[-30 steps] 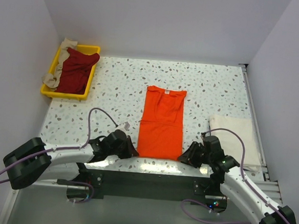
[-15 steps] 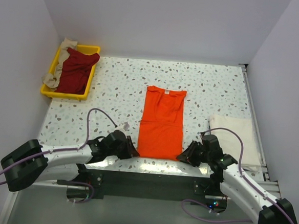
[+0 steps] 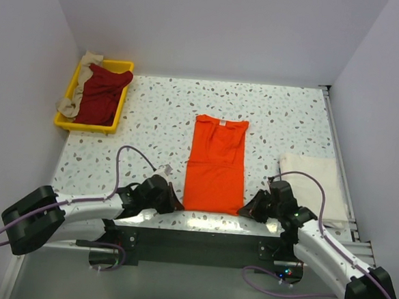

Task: Fold and stack the t-shirts
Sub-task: Fold the tshirt

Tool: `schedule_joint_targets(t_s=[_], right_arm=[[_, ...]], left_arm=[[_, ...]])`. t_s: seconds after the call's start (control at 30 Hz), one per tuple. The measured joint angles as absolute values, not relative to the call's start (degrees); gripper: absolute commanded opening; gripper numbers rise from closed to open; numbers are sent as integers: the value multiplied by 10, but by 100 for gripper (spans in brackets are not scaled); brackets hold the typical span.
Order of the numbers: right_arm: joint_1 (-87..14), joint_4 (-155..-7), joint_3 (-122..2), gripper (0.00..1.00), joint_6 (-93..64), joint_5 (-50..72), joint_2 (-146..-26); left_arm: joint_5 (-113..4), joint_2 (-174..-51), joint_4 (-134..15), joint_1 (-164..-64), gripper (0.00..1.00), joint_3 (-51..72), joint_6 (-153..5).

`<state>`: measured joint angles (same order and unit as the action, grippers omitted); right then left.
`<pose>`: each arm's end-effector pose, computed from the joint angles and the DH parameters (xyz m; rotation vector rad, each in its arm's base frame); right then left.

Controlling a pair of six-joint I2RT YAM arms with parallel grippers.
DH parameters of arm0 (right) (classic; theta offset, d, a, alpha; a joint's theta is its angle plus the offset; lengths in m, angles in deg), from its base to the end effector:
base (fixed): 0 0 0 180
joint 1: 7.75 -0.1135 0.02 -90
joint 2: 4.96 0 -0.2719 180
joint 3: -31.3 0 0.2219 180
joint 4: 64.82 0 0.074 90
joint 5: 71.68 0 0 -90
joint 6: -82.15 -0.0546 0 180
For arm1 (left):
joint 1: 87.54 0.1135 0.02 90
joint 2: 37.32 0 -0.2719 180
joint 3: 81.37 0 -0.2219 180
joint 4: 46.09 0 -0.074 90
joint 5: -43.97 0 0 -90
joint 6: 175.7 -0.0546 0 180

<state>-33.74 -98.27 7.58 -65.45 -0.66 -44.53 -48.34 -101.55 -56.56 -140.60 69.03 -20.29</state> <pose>0.0873 0.0623 0.1309 0.5643 2.5973 0.9864 0.1035 -0.1413 0.1412 -0.2593 2.5993 -0.9543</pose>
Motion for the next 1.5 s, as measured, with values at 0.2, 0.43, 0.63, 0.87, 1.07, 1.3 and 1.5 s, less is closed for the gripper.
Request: schedule_joint_targets(t_s=[0.2,0.43,0.63,0.87,1.07,1.3,1.5], right_arm=[[-340,-1012,75,0,-647,-7,-411],[-349,-1095,64,0,-634,-7,-305],[-351,-1193,-9,0,-618,-2,-252],[-351,-1216,-125,0,-584,39,-334],[-351,-1195,-178,0,-576,64,-416],[-351,-1137,-265,0,-558,85,-571],[-309,-1091,-374,0,-528,92,-707]], left_arm=[[-483,-997,-586,-1416,0,690,-203],[-474,-942,-634,-1460,0,692,-202],[-465,-873,-707,-1472,0,676,-201],[-443,-876,-773,-1450,0,550,-220],[-474,-917,-777,-1359,0,487,-260],[-532,-1016,-773,-1277,0,392,-308],[-601,-1114,-744,-1182,0,340,-324]])
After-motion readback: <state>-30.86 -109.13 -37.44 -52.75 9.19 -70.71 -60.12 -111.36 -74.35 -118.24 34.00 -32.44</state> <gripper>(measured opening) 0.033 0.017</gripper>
